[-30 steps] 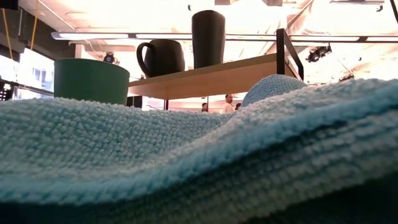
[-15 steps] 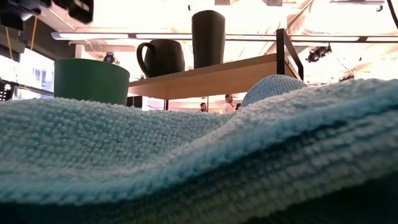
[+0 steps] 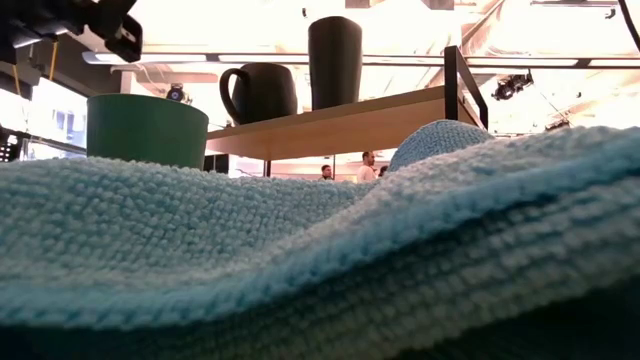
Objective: Stack small to large cups/mugs on shelf
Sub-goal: Put the green cup on the shelf
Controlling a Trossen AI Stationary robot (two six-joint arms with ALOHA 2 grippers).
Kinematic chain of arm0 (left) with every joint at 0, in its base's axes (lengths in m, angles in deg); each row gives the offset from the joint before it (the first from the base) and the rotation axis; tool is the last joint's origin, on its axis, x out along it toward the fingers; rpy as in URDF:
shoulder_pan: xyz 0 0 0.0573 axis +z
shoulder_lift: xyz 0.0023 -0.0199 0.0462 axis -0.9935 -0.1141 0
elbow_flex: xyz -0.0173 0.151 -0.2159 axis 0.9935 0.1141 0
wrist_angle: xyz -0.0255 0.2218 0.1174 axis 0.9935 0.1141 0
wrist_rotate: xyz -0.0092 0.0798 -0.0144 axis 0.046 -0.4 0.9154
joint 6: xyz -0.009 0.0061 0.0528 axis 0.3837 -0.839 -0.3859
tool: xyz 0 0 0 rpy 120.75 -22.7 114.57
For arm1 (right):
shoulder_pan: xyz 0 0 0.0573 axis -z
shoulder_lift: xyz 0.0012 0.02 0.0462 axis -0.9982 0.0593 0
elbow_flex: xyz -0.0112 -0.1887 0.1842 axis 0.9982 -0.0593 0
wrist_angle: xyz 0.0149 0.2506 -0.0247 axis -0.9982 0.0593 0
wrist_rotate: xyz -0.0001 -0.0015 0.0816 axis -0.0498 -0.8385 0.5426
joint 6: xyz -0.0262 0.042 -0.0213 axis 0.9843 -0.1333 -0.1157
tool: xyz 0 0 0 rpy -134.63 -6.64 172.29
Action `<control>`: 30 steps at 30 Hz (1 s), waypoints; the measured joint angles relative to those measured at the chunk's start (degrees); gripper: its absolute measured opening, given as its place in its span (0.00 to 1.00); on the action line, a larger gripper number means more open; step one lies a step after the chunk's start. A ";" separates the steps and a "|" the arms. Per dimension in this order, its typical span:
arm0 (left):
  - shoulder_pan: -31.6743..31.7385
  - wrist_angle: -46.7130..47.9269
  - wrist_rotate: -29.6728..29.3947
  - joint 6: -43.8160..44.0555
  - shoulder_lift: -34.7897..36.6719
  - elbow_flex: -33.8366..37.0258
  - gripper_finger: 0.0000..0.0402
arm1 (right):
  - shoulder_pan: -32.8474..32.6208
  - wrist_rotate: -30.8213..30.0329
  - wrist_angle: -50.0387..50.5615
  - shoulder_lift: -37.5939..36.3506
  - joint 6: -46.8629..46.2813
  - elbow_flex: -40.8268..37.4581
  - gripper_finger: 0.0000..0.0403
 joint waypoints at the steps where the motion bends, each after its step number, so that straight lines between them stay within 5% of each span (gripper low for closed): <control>1: 0.00 0.50 -0.40 0.54 1.22 0.34 0.31 | 0.00 0.12 -0.05 0.76 -0.80 0.00 0.27; 7: -0.01 5.97 -1.72 0.97 7.32 0.67 0.31 | 1.04 4.77 0.02 3.99 -4.32 0.00 0.27; 23: -0.02 13.25 1.23 2.71 7.12 0.67 0.31 | 6.98 14.03 4.13 4.97 -14.24 0.00 0.27; 30: -0.04 5.74 5.72 4.60 7.12 5.90 0.31 | 7.58 14.01 1.69 4.93 -13.39 0.00 0.27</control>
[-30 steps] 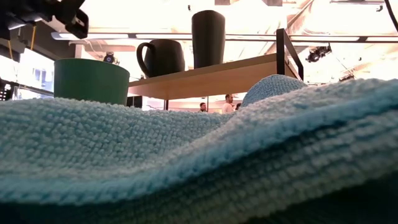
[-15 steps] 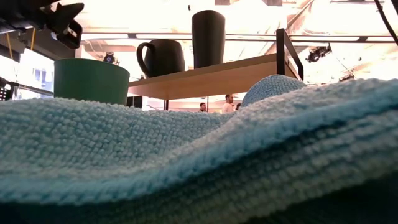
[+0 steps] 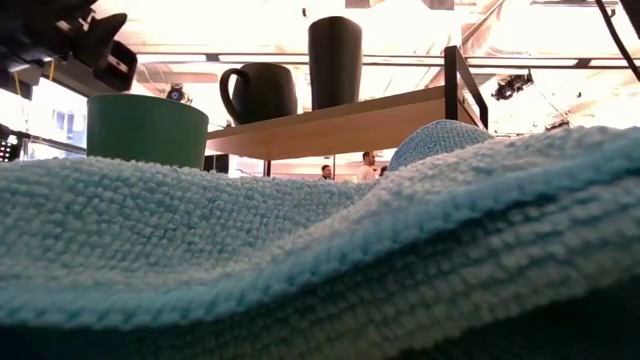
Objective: Stack small to large cups/mugs on shelf
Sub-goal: Put the green cup on the shelf
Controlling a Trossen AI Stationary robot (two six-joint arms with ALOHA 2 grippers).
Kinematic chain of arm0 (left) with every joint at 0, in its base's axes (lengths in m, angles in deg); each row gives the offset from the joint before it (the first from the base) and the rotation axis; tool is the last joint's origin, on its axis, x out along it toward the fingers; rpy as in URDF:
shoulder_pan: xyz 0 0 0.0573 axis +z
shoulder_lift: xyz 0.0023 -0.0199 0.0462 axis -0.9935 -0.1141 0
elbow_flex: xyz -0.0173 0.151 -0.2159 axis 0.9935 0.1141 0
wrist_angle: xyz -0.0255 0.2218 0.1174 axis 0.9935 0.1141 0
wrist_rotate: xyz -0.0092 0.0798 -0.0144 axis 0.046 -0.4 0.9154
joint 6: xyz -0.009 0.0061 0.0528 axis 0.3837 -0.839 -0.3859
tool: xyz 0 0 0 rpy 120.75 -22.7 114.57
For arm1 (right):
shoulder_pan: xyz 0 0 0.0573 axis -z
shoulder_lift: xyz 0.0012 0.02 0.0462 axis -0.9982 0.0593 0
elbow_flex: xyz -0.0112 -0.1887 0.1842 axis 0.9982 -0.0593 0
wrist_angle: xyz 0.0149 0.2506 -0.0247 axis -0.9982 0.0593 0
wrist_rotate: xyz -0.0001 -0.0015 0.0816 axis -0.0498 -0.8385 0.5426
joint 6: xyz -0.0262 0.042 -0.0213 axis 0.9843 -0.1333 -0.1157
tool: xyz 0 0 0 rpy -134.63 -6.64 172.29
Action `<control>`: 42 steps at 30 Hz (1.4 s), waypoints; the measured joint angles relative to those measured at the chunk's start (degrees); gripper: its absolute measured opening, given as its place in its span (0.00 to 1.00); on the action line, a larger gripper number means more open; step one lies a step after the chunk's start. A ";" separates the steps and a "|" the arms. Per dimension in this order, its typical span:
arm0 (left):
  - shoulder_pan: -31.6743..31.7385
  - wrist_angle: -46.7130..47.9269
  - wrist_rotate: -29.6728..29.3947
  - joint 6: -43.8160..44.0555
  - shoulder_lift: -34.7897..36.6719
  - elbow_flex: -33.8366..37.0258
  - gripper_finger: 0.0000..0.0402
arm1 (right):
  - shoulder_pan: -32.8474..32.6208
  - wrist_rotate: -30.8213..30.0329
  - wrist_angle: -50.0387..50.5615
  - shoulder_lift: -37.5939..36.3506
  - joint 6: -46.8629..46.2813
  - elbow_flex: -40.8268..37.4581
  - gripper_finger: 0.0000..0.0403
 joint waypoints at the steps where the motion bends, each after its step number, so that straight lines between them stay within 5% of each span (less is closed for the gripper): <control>1: 0.00 -3.56 0.17 1.35 0.00 1.40 0.31 | 0.00 0.00 0.00 0.00 0.07 0.00 0.27; 6: 0.02 -15.45 -2.71 6.88 -0.01 6.62 0.31 | 0.00 0.00 0.29 0.00 0.05 0.00 0.27; 13: -3.64 -17.14 -6.83 9.47 -0.02 7.25 0.31 | 0.00 0.00 3.91 0.00 -0.39 0.00 0.27; 27: -26.98 -12.62 -23.76 -1.19 -0.02 7.25 0.31 | 2.06 1.90 4.75 -0.02 -0.41 0.00 0.27; 37: -29.24 -8.78 -31.88 -11.52 -0.02 7.25 0.31 | 1.79 1.36 3.65 0.24 0.73 0.02 0.27; 42: -29.22 -3.24 -40.80 -12.66 -0.02 7.25 0.31 | 1.75 1.27 5.84 3.06 -3.92 0.04 0.27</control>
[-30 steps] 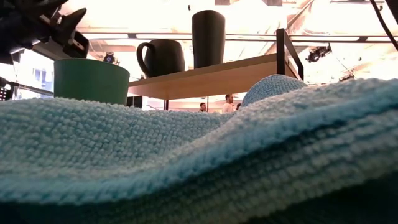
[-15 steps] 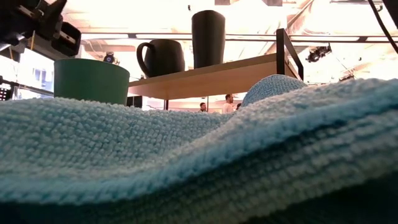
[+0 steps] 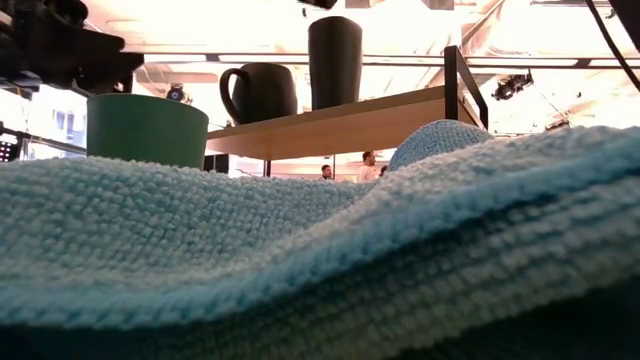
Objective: Stack small to large cups/mugs on shelf
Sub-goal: Put the green cup on the shelf
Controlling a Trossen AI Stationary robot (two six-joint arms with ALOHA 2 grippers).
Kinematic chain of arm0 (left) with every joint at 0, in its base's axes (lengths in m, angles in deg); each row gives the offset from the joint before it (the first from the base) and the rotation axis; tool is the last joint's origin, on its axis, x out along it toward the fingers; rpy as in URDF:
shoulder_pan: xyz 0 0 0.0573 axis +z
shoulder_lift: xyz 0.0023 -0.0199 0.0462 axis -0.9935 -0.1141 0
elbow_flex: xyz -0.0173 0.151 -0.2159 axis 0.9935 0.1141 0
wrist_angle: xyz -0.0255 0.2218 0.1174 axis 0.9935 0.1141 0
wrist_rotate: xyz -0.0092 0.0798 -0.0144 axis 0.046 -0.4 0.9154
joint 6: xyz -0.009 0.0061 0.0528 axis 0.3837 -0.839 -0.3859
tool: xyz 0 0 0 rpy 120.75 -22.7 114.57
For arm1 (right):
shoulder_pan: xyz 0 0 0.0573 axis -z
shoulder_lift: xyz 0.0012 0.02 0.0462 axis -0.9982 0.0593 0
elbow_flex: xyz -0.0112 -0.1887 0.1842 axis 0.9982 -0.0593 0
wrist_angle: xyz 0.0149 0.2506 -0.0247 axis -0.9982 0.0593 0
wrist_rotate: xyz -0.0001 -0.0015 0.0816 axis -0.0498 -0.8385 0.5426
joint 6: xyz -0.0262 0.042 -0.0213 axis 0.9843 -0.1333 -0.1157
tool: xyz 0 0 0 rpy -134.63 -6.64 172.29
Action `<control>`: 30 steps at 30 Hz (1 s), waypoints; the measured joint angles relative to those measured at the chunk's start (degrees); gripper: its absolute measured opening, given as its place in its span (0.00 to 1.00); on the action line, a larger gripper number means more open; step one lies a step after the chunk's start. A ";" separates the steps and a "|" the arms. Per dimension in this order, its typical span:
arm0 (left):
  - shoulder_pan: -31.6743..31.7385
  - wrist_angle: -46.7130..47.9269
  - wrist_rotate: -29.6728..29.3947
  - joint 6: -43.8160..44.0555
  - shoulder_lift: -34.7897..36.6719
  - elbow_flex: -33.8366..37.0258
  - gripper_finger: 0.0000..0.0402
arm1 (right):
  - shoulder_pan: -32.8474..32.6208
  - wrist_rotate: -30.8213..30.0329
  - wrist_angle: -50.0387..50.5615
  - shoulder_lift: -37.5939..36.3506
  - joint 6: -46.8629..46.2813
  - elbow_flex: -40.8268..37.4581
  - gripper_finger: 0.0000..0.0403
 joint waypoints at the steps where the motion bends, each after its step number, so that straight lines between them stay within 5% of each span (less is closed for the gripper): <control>1: 0.00 0.12 -0.64 -0.03 0.00 0.00 0.31 | 0.00 0.27 0.06 0.56 -0.96 -0.01 0.27; 16: 0.00 0.97 1.55 -0.03 0.00 0.00 0.31 | -0.08 -1.59 0.01 6.54 -3.38 -0.02 0.27; 30: 0.00 2.16 5.84 -0.01 0.00 0.00 0.31 | -2.42 -4.88 -5.46 7.91 18.46 -0.02 0.27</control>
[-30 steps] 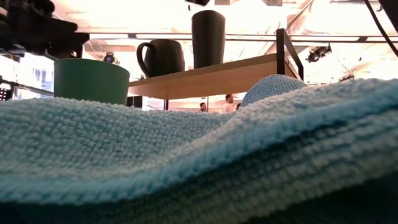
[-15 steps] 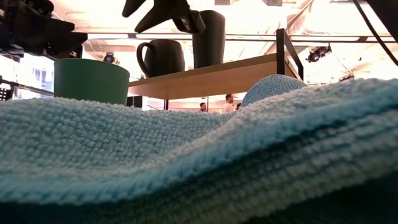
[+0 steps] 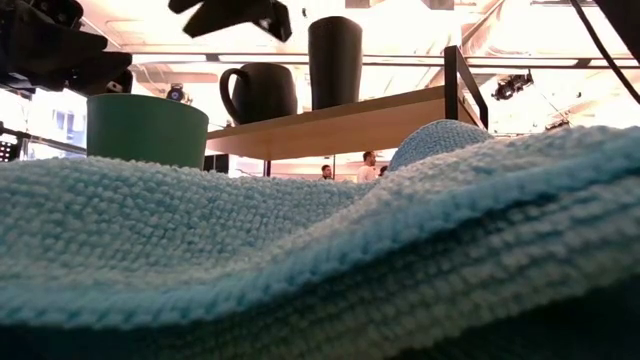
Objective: Stack small to large cups/mugs on shelf
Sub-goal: Put the green cup on the shelf
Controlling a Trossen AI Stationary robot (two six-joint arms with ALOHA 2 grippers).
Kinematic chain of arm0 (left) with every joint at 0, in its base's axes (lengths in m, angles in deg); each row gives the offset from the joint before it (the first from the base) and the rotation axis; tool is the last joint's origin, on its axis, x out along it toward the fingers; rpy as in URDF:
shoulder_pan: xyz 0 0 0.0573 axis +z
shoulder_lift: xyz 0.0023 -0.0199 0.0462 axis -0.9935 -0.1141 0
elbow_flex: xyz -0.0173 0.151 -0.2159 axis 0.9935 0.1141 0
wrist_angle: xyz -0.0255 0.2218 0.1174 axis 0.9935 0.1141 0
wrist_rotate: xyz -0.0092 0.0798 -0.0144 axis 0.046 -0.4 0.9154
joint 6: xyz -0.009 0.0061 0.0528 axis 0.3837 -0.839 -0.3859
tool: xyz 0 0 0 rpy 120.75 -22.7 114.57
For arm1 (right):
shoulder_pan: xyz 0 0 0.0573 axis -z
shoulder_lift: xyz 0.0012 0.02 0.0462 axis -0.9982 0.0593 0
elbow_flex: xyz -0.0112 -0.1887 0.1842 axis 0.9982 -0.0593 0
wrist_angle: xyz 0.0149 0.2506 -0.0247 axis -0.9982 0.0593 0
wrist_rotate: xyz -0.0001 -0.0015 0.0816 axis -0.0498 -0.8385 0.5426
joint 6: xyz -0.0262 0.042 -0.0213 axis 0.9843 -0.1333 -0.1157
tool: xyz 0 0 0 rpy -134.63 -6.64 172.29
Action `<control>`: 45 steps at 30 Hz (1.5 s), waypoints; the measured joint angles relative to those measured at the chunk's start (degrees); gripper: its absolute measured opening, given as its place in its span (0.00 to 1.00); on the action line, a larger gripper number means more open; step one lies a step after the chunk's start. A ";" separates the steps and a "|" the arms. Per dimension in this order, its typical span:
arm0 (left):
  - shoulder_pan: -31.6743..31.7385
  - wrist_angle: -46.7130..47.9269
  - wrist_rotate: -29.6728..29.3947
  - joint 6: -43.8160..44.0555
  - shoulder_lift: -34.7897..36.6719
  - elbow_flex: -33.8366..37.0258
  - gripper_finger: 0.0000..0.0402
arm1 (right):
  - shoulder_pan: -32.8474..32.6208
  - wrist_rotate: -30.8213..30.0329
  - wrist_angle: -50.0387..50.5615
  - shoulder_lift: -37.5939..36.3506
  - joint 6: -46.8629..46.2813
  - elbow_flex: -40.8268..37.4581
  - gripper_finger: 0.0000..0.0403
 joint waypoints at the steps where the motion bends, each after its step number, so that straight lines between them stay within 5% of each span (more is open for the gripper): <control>1: 0.00 0.00 0.00 0.00 0.00 0.00 0.31 | 0.06 0.89 -0.25 0.32 0.48 0.00 0.27; 45: 0.00 0.02 0.27 0.18 0.00 -0.02 0.31 | 3.04 5.83 -0.68 7.78 2.47 -0.02 0.27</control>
